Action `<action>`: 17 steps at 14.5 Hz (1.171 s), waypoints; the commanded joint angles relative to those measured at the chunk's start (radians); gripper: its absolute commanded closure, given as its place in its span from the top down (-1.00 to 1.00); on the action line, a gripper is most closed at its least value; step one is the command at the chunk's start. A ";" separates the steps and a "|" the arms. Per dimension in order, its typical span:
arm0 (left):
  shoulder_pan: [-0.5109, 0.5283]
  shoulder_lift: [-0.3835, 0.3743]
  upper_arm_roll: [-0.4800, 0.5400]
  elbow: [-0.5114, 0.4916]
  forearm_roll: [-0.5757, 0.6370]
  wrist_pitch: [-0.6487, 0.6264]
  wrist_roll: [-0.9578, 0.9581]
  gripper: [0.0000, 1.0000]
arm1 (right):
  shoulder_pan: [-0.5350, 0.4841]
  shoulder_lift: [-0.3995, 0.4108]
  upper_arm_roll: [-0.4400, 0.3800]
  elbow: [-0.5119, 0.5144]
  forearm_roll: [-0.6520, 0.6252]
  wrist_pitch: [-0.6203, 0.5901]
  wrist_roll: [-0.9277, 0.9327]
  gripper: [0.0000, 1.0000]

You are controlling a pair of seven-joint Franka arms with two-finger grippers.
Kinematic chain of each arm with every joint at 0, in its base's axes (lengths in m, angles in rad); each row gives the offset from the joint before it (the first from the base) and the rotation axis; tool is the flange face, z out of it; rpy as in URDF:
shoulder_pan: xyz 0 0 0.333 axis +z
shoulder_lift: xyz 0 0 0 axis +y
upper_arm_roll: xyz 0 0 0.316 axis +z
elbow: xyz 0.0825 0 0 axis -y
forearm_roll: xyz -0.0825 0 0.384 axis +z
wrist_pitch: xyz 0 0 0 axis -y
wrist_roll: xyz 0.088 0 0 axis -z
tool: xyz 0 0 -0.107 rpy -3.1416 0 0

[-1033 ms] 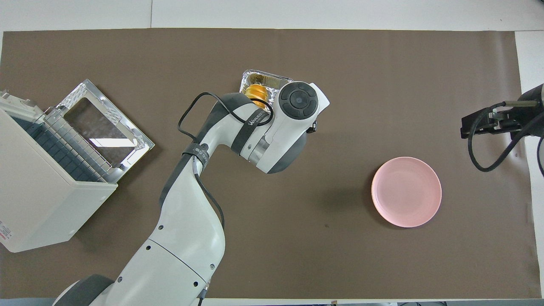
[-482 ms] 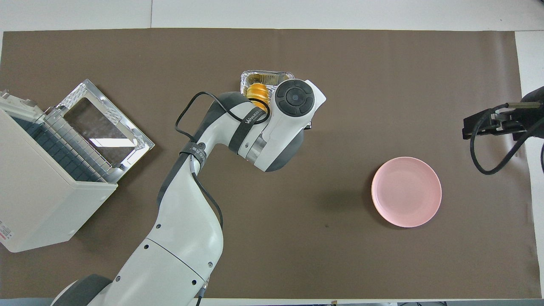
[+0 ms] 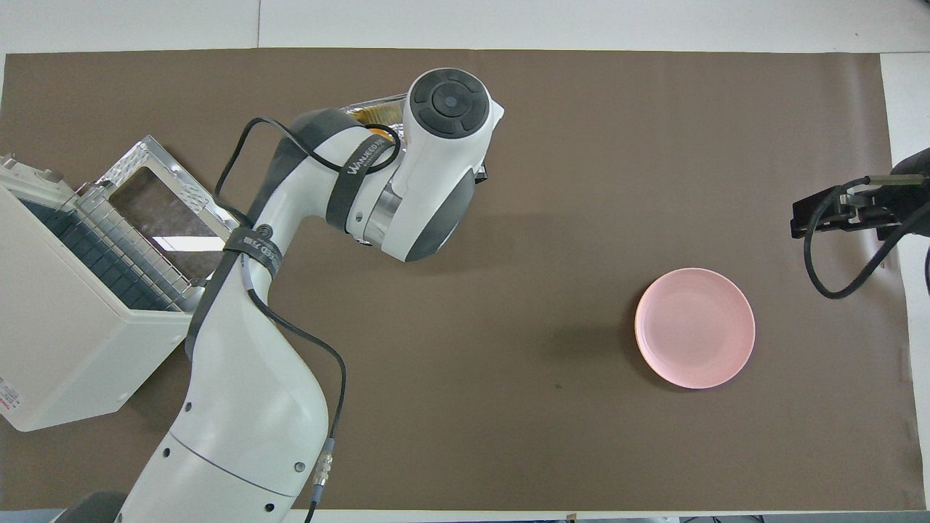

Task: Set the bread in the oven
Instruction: 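Carry the foil tray with the left gripper into the open toaster oven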

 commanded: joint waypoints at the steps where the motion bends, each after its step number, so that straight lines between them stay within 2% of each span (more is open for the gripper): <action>1: 0.058 -0.112 0.036 -0.038 -0.019 -0.115 -0.046 -1.00 | -0.014 -0.020 0.009 -0.021 0.002 -0.004 -0.021 1.00; 4: 0.083 -0.137 0.129 -0.055 -0.008 -0.223 -0.157 -1.00 | -0.012 -0.020 0.009 -0.021 0.002 -0.006 -0.021 1.00; 6: 0.087 -0.150 0.183 -0.116 -0.017 -0.217 -0.174 -1.00 | -0.012 -0.020 0.009 -0.021 0.002 -0.006 -0.021 1.00; 9: 0.176 -0.175 0.197 -0.173 -0.018 -0.212 -0.195 -1.00 | -0.012 -0.020 0.009 -0.021 0.002 -0.006 -0.021 1.00; 12: 0.222 -0.184 0.202 -0.217 -0.016 -0.125 -0.298 -1.00 | -0.012 -0.020 0.009 -0.021 0.002 -0.006 -0.021 1.00; 17: 0.254 -0.248 0.203 -0.378 -0.011 0.018 -0.317 -1.00 | -0.012 -0.020 0.009 -0.021 0.002 -0.004 -0.021 1.00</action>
